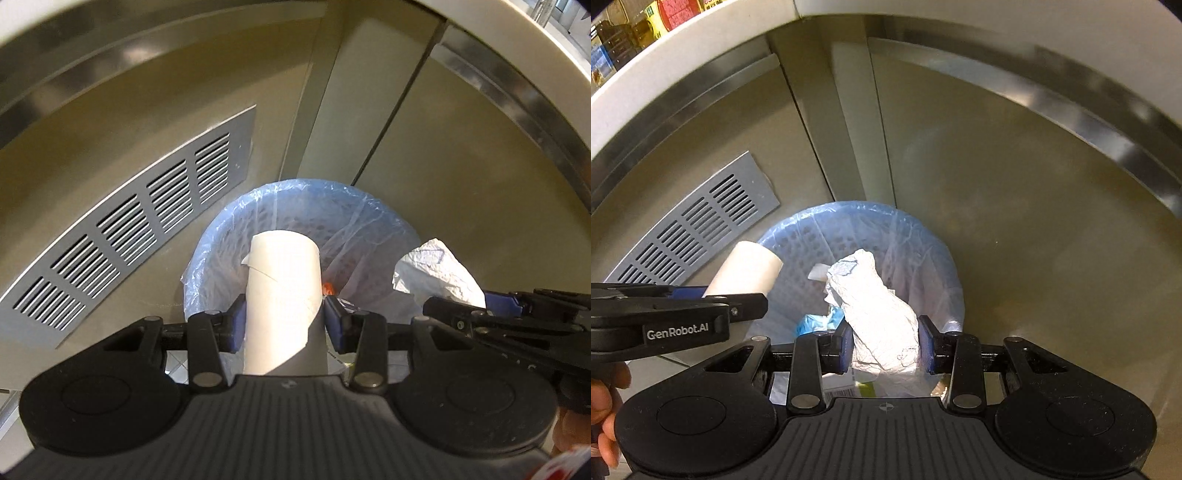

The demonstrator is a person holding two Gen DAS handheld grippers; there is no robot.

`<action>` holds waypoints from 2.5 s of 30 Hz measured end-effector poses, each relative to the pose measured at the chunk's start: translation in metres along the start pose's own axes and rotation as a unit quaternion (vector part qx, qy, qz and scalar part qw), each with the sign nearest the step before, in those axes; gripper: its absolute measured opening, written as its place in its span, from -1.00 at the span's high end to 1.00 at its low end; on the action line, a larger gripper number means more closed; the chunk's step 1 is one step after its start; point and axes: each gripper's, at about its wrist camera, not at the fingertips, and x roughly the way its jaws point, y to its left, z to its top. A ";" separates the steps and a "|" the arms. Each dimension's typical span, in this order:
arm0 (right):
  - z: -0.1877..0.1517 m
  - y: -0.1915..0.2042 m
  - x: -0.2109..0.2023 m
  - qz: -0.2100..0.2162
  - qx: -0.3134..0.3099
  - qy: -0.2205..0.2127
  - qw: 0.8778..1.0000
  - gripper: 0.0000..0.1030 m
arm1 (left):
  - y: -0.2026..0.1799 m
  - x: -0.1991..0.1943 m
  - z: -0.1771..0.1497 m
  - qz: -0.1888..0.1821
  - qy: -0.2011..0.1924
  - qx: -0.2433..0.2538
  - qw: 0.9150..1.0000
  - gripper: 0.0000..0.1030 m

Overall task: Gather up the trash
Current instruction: 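Open the left tool to drop the paper tube into the bin, then open the right tool to drop the tissue into the bin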

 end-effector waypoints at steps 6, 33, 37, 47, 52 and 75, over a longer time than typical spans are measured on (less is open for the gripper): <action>0.002 0.002 0.005 0.002 0.000 0.003 1.000 0.30 | 0.005 0.010 0.000 0.002 0.007 -0.003 1.000 0.24; 0.006 0.006 0.014 0.002 0.003 0.004 1.000 0.30 | 0.007 0.013 0.010 0.018 -0.011 0.012 1.000 0.12; 0.007 0.005 0.013 0.003 0.004 0.002 1.000 0.30 | 0.010 0.008 0.006 0.020 -0.009 0.009 1.000 0.12; 0.006 0.007 0.009 0.006 0.003 -0.001 1.000 0.29 | 0.017 -0.002 -0.001 0.025 -0.006 -0.006 1.000 0.12; 0.007 0.009 0.009 0.010 0.004 -0.003 1.000 0.29 | 0.019 -0.006 -0.005 0.025 -0.005 -0.011 1.000 0.12; 0.007 0.011 0.009 0.046 0.032 -0.019 0.998 -0.36 | 0.024 -0.009 -0.012 0.030 -0.004 -0.015 0.999 0.12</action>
